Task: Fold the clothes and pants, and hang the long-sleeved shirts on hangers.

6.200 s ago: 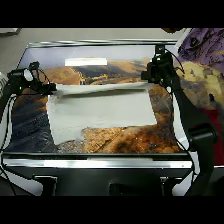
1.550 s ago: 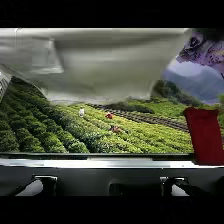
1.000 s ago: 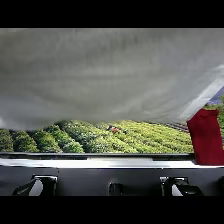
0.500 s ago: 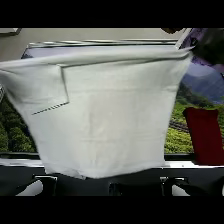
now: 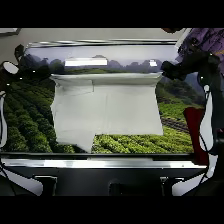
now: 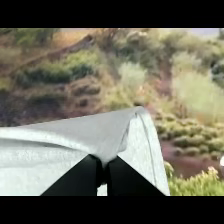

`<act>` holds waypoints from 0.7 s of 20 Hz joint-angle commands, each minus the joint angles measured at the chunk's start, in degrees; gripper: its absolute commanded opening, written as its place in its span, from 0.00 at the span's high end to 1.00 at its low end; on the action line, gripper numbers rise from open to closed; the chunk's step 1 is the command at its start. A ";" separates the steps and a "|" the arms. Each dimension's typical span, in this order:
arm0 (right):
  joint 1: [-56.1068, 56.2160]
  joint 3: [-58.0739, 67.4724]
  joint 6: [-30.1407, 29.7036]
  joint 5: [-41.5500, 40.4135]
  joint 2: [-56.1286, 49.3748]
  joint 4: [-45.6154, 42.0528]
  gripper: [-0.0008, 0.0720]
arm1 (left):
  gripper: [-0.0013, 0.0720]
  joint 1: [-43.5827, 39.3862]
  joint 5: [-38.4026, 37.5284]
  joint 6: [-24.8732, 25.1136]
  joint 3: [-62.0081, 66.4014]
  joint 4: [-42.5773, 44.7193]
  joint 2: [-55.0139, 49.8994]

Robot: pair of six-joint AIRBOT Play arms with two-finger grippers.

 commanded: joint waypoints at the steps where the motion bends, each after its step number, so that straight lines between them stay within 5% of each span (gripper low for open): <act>1: 0.13 -0.07 -0.02 2.58 -2.67 -0.15 0.95 | 0.95 -1.11 4.28 2.10 1.60 -0.24 -3.65; 8: 0.13 -1.22 3.23 -13.35 -2.69 -4.63 0.95 | 0.95 -0.02 -12.33 4.07 1.60 0.15 -3.65; 14: 0.13 -3.91 4.52 -18.84 -5.18 -4.63 0.95 | 0.95 -0.28 -24.06 3.52 1.31 2.75 -5.49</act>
